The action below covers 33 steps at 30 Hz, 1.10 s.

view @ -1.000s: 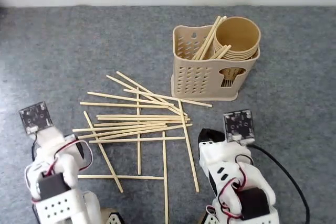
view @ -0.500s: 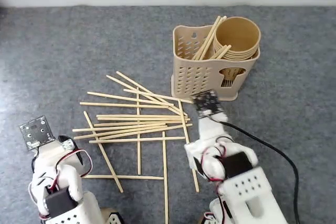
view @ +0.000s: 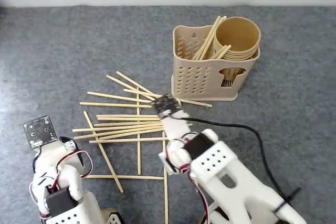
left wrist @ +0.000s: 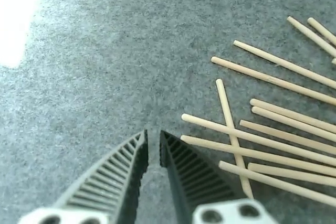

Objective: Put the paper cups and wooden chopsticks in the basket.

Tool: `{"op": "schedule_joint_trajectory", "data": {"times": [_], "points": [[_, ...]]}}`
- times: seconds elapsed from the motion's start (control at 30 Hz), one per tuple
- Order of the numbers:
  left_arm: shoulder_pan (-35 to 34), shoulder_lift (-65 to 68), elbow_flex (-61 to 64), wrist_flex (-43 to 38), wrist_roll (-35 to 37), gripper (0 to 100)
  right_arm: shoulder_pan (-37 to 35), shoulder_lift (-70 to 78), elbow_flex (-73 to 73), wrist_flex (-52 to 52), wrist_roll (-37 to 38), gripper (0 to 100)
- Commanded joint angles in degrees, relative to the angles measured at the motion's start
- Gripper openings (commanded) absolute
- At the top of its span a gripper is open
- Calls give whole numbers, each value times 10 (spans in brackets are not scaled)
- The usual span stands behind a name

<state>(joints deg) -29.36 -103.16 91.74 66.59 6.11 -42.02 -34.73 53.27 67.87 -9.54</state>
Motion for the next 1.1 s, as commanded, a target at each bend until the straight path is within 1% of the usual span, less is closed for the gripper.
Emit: {"op": "schedule_joint_trajectory", "data": {"times": [0.0, 0.2, 0.47, 0.63, 0.73, 0.93, 1.07], "points": [[-4, -4, -5, -3, -5, 41, -29, 36, -40, -21, -8, 231], [-2, -4, -4, -3, -5, 41, -37, 99, -41, -81, -8, 231], [-2, -4, -4, -3, -5, 41, -80, 136, -41, -138, -8, 231], [-2, -4, -4, -3, -5, 41, -75, 138, -39, -143, -4, 231], [-2, -4, -4, -3, -5, 41, -58, 142, -38, -132, -3, 232], [-2, -4, -4, -3, -5, 41, -29, 218, -41, -134, 16, 232], [-2, -4, -4, -3, -5, 41, -33, 262, -71, -141, 13, 231]]}}
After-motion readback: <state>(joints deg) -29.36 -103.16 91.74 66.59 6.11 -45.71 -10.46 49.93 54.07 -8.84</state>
